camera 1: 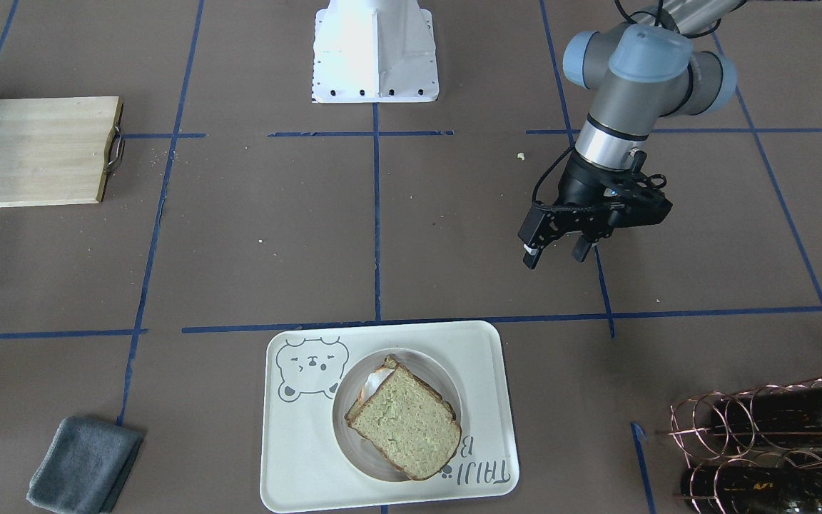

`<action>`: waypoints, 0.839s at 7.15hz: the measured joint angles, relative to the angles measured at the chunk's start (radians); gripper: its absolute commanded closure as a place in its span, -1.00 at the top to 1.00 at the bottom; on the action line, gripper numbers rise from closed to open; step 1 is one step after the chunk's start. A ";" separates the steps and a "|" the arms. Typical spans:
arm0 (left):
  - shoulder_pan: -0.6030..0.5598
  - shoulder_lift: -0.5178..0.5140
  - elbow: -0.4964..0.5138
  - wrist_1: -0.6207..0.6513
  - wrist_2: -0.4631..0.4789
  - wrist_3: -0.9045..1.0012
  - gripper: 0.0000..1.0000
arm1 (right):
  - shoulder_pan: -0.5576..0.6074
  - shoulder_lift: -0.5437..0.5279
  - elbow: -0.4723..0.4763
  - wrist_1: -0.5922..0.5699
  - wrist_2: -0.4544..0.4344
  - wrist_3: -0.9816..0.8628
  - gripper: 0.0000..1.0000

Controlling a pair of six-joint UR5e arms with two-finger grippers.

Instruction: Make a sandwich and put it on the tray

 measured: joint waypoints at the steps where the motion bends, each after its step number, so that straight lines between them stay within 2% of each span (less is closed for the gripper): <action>1: -0.059 0.035 -0.036 0.043 -0.051 0.148 1.00 | 0.005 0.001 -0.001 0.000 -0.021 0.000 1.00; 4: -0.341 0.200 -0.079 0.076 -0.285 0.711 1.00 | 0.028 0.003 0.000 0.000 -0.031 0.006 1.00; 6: -0.529 0.261 -0.069 0.158 -0.365 1.061 1.00 | 0.032 0.003 -0.001 -0.001 -0.029 0.008 1.00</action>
